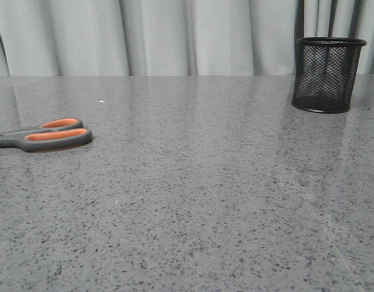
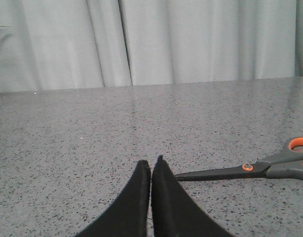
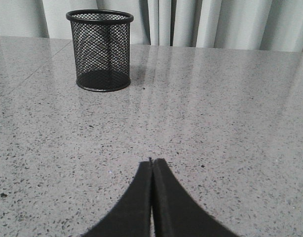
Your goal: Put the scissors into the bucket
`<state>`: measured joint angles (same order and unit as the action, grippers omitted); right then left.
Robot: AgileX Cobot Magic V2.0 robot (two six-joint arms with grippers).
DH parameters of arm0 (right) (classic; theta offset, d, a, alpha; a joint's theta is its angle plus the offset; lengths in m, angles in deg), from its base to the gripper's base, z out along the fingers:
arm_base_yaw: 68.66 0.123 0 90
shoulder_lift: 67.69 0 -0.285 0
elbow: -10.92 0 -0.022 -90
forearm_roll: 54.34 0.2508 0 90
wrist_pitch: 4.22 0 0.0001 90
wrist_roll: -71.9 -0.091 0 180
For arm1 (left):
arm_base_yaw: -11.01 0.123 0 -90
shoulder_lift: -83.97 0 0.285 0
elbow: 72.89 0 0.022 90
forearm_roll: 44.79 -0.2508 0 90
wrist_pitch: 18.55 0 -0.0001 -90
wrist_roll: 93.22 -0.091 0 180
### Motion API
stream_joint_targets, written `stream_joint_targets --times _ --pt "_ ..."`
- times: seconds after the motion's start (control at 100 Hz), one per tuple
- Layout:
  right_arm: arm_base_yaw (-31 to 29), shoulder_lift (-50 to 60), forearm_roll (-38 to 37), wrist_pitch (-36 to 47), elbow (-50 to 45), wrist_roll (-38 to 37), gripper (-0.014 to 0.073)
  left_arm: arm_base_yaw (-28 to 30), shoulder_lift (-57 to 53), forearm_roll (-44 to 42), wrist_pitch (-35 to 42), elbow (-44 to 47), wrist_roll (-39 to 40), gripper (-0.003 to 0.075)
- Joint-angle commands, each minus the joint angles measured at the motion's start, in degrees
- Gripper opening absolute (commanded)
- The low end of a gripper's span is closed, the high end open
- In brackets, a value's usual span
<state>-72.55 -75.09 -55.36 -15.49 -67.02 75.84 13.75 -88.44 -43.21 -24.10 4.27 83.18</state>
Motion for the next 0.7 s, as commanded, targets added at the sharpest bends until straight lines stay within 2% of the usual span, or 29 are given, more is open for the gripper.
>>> stream_joint_targets --times 0.0,0.38,0.58,0.69 --pt "-0.28 1.20 -0.59 4.98 -1.43 0.05 -0.0069 0.13 -1.53 0.33 4.32 0.96 0.57 -0.0020" --pt "-0.28 1.20 -0.20 7.02 -1.43 0.05 -0.0069 0.13 -1.53 0.33 4.32 0.96 0.57 -0.0020" --pt "-0.28 1.20 9.42 9.94 -1.43 0.05 -0.0069 0.13 -1.53 6.44 4.43 0.96 0.57 -0.0020" --pt "-0.28 1.20 11.75 10.78 -1.43 0.05 -0.0069 0.13 -1.53 8.00 4.58 0.96 0.57 -0.0020"
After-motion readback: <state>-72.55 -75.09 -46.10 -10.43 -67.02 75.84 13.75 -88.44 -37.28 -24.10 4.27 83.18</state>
